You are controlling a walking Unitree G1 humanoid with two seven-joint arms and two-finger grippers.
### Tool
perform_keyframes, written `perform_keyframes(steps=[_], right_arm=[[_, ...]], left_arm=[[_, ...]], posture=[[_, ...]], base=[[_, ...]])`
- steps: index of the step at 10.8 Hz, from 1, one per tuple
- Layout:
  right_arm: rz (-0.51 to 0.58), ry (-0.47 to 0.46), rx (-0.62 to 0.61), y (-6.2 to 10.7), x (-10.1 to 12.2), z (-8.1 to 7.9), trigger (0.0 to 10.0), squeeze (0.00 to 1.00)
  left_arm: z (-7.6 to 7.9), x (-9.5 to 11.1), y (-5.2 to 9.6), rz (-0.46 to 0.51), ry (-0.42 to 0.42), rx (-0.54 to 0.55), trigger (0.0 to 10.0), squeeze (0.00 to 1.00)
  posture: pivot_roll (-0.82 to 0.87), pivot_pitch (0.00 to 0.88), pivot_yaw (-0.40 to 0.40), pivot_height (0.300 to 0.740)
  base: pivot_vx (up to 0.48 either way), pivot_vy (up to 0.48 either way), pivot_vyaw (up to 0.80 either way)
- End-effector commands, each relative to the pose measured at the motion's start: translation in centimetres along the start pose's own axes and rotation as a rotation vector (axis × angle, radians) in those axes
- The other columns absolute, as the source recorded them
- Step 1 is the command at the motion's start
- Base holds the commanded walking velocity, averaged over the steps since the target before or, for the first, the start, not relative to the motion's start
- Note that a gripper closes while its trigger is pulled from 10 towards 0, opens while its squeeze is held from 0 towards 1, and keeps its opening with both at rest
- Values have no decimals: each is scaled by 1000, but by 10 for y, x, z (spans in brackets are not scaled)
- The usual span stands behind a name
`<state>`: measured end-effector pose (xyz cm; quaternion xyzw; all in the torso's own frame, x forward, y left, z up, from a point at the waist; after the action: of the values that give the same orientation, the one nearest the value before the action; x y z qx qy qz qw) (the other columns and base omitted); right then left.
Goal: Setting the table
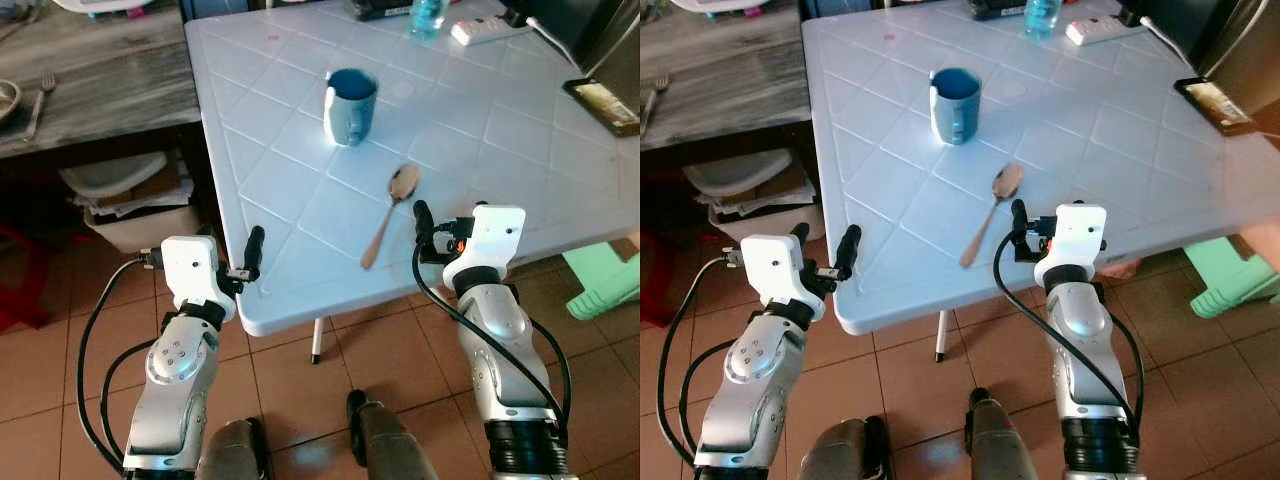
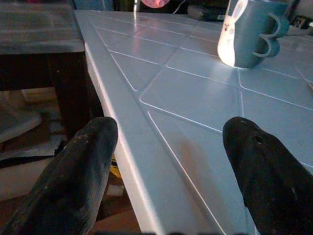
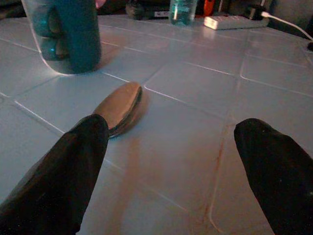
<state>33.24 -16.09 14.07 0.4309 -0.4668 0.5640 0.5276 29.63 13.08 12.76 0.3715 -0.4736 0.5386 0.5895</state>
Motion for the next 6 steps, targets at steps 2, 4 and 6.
perform_keyframes(steps=[2,4,6], right_arm=[[22,-11,3,-4,9,1,10000,0],[19,-64,14,-12,14,-4,10000,0],[19,-97,32,-25,26,-14,10000,0]], left_arm=[[-1,0,3,-10,-2,5,10000,0],[-2,-2,4,-23,-4,13,10000,0],[1,-4,5,-40,-1,-4,10000,0]], posture=[[-50,219,29,740],[-50,228,36,740],[-45,241,42,740]], base=[[0,0,0],[0,0,0],[0,0,0]])
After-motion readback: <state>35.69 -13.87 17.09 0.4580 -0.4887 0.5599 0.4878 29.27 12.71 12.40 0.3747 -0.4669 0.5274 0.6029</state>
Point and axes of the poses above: a point about 5 cm out from each wrist's last joint towards the gripper, its own y axis pointing back from the gripper into the wrist, its own x axis along the axis of the wrist's last joint, z = x × y, the point moved 4 cm from there along -y, pointing out of the wrist towards the gripper, and after that the axes turned 11 degrees about y, right-handed, at the moved point
